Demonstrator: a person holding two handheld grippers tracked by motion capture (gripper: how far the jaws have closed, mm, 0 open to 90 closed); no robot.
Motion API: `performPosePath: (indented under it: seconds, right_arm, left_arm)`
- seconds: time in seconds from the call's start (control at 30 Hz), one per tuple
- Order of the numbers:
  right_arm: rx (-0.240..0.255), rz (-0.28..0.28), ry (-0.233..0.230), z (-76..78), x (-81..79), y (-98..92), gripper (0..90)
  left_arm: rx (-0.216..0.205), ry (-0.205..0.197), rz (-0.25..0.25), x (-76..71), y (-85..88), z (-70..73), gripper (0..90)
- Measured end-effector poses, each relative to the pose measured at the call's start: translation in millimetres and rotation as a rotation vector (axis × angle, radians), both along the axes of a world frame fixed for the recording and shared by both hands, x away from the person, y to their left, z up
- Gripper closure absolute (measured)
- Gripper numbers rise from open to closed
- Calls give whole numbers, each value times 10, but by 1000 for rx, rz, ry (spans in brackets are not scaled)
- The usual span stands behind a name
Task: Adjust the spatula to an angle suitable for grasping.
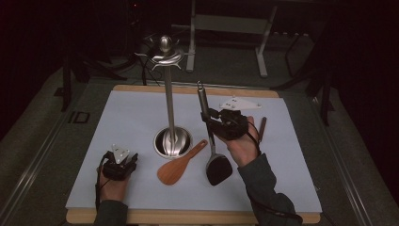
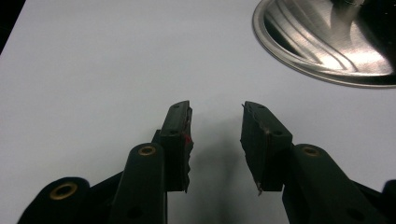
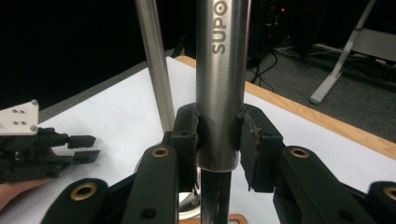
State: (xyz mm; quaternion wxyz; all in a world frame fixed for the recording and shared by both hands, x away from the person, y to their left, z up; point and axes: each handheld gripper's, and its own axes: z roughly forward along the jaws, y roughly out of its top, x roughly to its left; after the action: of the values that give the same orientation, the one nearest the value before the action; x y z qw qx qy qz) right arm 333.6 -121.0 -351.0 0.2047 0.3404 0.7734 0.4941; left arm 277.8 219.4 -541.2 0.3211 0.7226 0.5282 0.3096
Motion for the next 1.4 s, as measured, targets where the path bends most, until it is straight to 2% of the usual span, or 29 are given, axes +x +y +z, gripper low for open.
performPosePath:
  seconds: [0.23, 0.63, 1.03, 1.17, 1.4]
  right_arm:
    - [19, 32, -26, 52, -32, 52, 696]
    - [56, 52, -78, 124, -61, 111, 696]
    - [108, 101, -156, 331, -149, 203, 696]
    - [111, 120, -174, 390, -179, 258, 696]
    - [117, 128, -176, 443, -155, 340, 695]
  left_arm:
    - [1, 1, 0, 0, 3, 1, 630]
    - [-1, 0, 0, 0, 2, 1, 630]
    - [-1, 1, -1, 0, 0, 0, 631]
    - [-1, 0, -1, 0, 1, 0, 630]
    - [-1, 0, -1, 0, 0, 0, 630]
